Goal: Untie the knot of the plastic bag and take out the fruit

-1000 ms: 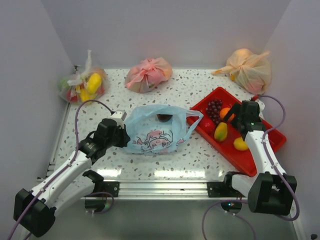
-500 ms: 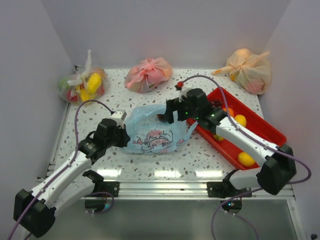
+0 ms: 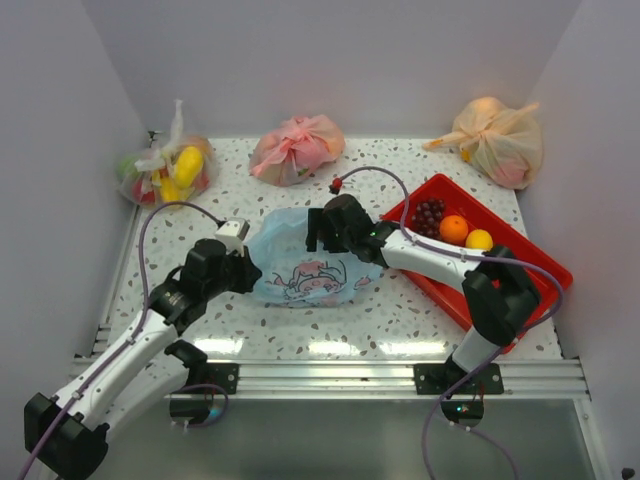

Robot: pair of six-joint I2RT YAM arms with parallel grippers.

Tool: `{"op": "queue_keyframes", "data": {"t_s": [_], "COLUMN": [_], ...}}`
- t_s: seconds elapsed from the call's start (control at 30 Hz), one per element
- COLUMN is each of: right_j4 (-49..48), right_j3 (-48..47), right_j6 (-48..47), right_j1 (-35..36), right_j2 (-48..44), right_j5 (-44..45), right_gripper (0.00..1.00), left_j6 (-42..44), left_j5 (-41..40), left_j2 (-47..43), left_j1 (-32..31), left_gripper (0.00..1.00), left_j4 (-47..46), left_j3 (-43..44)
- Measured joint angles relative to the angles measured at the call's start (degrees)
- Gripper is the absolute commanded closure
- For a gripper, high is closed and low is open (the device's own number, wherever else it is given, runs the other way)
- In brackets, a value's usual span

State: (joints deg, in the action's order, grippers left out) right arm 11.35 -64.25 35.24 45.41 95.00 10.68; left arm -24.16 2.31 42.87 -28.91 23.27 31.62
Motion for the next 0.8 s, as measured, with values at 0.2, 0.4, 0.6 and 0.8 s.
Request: {"op": "queue_keyframes", "data": {"t_s": [0.2, 0.4, 0.6, 0.8], "right_j4": [-2.08, -2.45, -3.34, -4.2], "right_j3": [-0.72, -3.91, -7.08, -8.57], "right_j6": [9.31, 15.69, 18.86, 20.2], "right_j1": [-0.07, -0.09, -0.39, -1.22], "right_j2": [3.91, 10.62, 14.29, 16.28], "right_j5": [9.07, 15.3, 17.92, 18.75], "right_gripper": [0.01, 0.01, 0.03, 0.37], "left_j6": [1.11, 1.92, 2.8, 2.84], "left_j5": [3.43, 8.07, 12.11, 13.22], "left_j2": [-1.73, -4.02, -5.01, -4.76], "left_j1": [0.0, 0.0, 0.0, 0.0], "left_gripper": [1.0, 1.0, 1.0, 1.0], "left_j4": [-1.2, -3.8, -5.57, -5.92], "left_j3": [-0.02, -0.13, -0.59, -0.59]}}
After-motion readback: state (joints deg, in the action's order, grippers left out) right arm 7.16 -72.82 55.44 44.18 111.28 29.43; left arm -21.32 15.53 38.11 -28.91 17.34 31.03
